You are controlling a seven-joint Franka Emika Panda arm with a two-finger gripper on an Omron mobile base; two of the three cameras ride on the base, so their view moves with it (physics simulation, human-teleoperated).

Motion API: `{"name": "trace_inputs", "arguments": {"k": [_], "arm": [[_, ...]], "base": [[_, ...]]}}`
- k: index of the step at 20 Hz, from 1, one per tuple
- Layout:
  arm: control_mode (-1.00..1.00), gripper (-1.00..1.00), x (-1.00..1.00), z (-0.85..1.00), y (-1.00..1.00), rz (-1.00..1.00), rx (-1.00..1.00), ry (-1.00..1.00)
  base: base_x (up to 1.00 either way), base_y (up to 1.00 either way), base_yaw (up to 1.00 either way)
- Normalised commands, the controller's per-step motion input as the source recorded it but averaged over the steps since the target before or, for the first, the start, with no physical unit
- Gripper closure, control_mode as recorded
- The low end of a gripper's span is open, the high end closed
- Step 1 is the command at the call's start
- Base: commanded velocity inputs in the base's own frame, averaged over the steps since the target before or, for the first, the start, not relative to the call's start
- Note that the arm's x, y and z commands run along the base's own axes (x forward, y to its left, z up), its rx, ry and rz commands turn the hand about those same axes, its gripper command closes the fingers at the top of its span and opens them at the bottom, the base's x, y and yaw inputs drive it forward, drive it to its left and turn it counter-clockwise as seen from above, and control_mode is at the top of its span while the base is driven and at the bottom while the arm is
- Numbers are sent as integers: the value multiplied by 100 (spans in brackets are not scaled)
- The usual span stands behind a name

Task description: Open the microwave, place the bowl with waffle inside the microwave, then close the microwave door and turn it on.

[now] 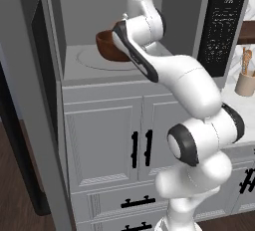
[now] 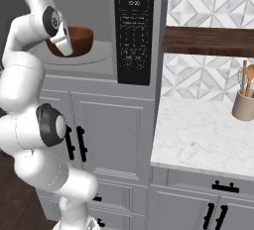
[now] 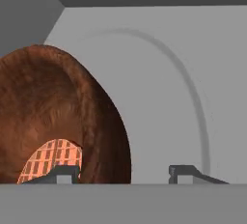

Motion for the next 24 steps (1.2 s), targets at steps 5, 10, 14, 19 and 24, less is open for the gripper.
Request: {"name": "trace_inputs", "arguments": {"k": [5,10,14,19,24], "arm": [[-100,-100,-91,-22,-11,0,1,-45],[-100,-100,-100,9,-13,0,0,-48],[-100,-100,-100,78,-29,5,0,-15],[-100,-100,-100,66,-23,9,-1,8],[-100,-100,-40,-25,9,15,-4,63]], "base": [[0,0,0],[0,0,0],[0,0,0],[0,0,0],[0,0,0]]}}
